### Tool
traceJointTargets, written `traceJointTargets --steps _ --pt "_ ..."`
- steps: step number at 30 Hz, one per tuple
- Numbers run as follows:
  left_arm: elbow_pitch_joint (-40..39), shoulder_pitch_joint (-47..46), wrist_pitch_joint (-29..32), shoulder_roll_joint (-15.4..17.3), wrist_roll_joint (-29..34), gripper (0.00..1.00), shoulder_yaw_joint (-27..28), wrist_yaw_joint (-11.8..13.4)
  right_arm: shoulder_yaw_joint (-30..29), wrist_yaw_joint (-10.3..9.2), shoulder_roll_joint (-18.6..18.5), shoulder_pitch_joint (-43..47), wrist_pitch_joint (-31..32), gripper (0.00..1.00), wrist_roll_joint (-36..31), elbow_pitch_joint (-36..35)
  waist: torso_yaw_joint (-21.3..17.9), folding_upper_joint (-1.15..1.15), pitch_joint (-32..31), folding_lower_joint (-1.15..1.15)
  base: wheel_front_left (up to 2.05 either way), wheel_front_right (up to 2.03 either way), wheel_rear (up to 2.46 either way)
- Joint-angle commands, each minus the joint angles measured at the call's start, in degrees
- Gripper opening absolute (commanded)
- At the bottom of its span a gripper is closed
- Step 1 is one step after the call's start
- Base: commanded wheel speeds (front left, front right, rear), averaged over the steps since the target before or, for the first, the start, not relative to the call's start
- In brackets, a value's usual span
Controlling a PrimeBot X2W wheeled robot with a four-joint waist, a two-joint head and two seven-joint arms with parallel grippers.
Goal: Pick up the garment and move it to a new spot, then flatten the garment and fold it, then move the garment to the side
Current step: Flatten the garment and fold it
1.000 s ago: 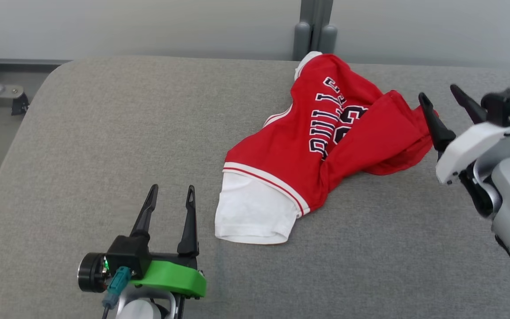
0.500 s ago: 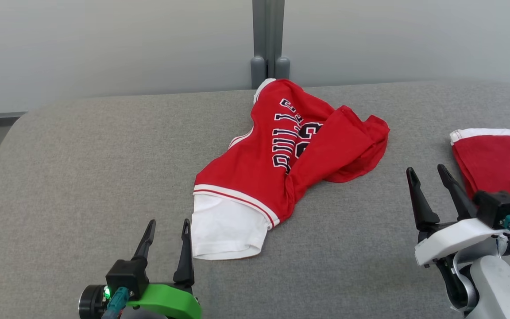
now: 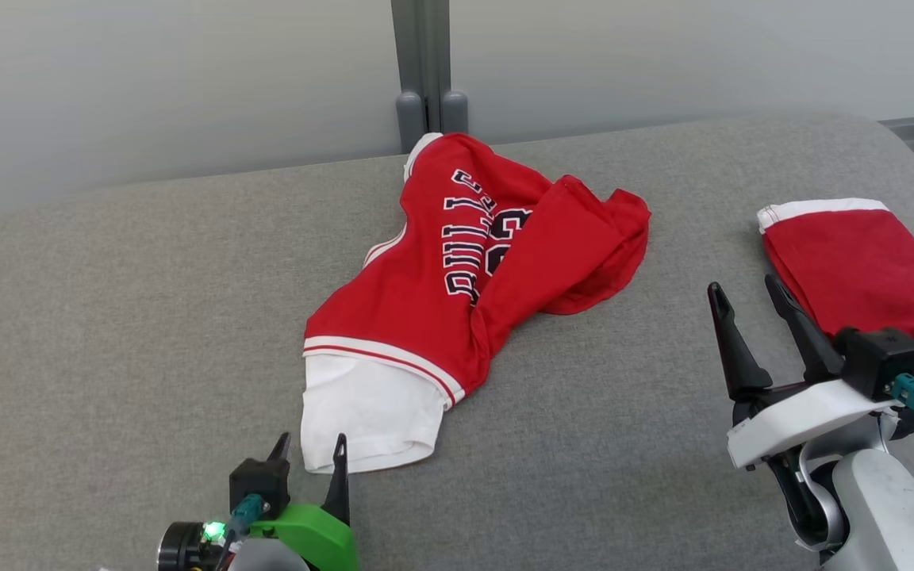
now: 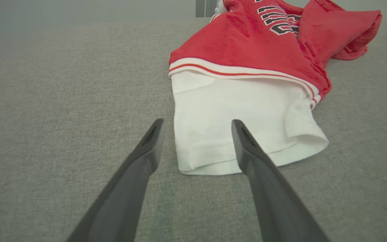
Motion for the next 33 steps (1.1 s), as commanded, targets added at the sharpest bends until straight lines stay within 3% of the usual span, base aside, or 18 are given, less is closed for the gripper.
traceJointTargets --steps 1,8,13,14,15,16,19,26,33 --pt "2.1 -2.2 -0.2 0.4 0.1 1.0 0.3 0.8 -0.1 -0.02 0.1 0.1 0.2 1.0 -0.2 -0.5 -1.3 0.0 1.4 0.0 0.0 0.0 0.0" --pt "12.3 -7.9 -0.3 0.5 0.5 1.0 -0.4 1.7 0.9 -0.02 -0.4 0.2 1.1 1.0 0.9 -1.3 -2.4 0.0 3.0 0.0 0.0 0.0 0.0" --pt "17.0 -9.8 -0.2 0.4 0.0 1.0 -1.0 0.8 0.5 -0.02 -0.4 0.2 1.1 1.0 1.2 -1.4 -2.4 0.0 3.0 0.0 0.0 0.0 0.0" --pt "17.7 -9.9 -0.1 0.4 -0.2 0.85 -1.2 0.5 0.5 -0.02 -0.4 0.3 1.1 1.0 1.2 -1.3 -2.3 0.0 3.0 0.0 0.0 0.0 0.0" --pt "18.4 -10.1 -0.1 0.4 -0.3 0.35 -1.4 0.0 0.5 -0.02 -0.4 0.3 1.2 1.0 1.1 -1.2 -2.2 0.0 2.9 0.0 0.0 0.0 0.0" --pt "18.8 -10.3 -0.1 0.4 -0.4 0.0 -1.7 -0.4 0.3 -0.02 -0.4 0.2 1.3 1.0 1.0 -1.0 -1.9 0.0 2.9 0.0 0.0 0.0 0.0" --pt "16.6 -11.4 -0.2 0.4 -1.2 0.0 -1.4 -1.1 0.5 -0.02 -0.4 -1.2 2.1 1.0 0.5 -0.3 -1.1 0.0 3.2 0.0 0.0 0.0 0.0" --pt "3.0 -9.1 -0.3 0.4 -1.9 0.0 -0.2 0.5 1.9 -0.02 -1.6 -8.5 5.3 1.0 -1.2 5.5 3.2 0.0 3.7 0.0 0.0 0.0 0.0" --pt "-5.3 -7.3 -0.3 0.3 -3.3 0.0 -4.6 -0.3 3.5 -0.02 -5.2 -19.1 9.0 1.0 0.6 15.4 8.8 0.0 6.1 0.0 0.0 0.0 0.0"
